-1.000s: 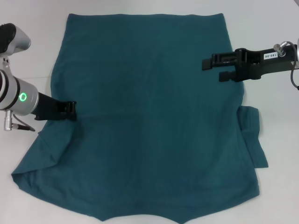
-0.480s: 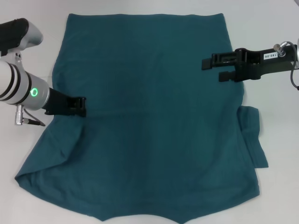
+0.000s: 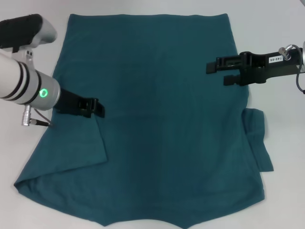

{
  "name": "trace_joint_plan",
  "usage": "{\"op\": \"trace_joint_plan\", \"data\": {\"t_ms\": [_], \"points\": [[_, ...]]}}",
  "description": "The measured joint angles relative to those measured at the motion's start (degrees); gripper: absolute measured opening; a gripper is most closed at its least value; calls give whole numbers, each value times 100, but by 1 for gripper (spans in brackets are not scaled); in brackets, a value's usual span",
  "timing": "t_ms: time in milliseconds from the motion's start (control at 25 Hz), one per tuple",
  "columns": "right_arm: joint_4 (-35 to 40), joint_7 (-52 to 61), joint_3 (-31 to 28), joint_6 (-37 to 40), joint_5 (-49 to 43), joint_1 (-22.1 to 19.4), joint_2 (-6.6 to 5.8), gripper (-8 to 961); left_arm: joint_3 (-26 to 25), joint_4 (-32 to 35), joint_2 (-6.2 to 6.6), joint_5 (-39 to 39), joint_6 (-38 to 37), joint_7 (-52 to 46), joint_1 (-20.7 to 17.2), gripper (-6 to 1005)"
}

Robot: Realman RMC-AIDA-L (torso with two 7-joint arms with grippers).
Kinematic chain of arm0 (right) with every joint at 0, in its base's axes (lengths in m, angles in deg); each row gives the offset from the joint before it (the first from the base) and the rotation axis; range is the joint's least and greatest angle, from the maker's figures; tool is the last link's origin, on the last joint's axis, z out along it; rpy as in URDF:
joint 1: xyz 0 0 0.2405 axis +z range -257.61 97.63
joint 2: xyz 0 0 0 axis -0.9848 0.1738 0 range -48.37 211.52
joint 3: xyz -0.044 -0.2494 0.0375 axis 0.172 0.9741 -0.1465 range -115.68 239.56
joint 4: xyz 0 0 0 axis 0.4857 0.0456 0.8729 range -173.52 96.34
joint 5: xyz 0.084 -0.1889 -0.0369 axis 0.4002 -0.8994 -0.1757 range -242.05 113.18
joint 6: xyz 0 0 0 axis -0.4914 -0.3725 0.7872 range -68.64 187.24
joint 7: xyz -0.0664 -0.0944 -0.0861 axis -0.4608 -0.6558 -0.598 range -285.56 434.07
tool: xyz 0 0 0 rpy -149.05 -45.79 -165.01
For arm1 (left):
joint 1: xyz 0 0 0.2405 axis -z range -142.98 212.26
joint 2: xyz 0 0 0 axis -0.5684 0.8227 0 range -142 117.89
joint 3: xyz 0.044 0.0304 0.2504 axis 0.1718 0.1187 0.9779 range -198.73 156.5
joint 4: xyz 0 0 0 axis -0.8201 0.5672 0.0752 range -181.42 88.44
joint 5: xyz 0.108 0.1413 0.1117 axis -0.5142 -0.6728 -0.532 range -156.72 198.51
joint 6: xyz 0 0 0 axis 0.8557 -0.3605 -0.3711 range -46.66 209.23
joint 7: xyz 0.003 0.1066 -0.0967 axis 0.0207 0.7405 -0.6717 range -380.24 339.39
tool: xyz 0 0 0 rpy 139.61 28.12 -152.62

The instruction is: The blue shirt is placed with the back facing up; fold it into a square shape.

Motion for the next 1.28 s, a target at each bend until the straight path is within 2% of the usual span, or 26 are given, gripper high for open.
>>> {"op": "trace_joint_plan", "data": {"t_ms": [80, 200, 280, 400, 480, 520, 600, 720, 800, 920, 1120, 1280], "points": [[3, -38, 0, 2, 1, -1, -2, 942, -163, 92, 20, 138, -122, 0, -122, 224], [17, -198, 0, 25, 4, 0, -2, 942, -514, 171, 164, 594, -396, 51, -474, 291], [20, -406, 2, 68, -2, -4, -2, 942, -675, 168, 309, 1161, -779, 347, -815, 384], [54, -790, -14, 202, 8, -47, 0, 942, -749, 177, 455, 2012, -1526, 1087, -1309, 524], [70, -966, -41, 241, 26, -89, 13, 942, -900, 187, 509, 2579, -2136, 1869, -1682, 685], [71, -1060, -52, 252, 35, -109, 25, 941, -1035, 193, 504, 2845, -2490, 2416, -1859, 766], [71, -1232, -59, 260, 45, -138, 55, 941, -1239, 197, 443, 3128, -2906, 3223, -2116, 785], [76, -1432, -26, 265, 47, -162, 106, 941, -1384, 226, 204, 3453, -3285, 4431, -2515, 814], [80, -1499, -3, 269, 31, -167, 127, 941, -1371, 236, 39, 3526, -3236, 4878, -2701, 824], [81, -1382, -37, 199, 9, -216, 104, 941, -1369, 173, -37, 3512, -3117, 4944, -2739, 824], [127, -931, -360, 374, 69, -490, -111, 941, -1409, -39, -26, 3555, -2830, 4931, -2712, 823], [295, -455, -354, 746, -333, -742, -435, 941, -1405, -158, -33, 3564, -2657, 4905, -2701, 823]]}}
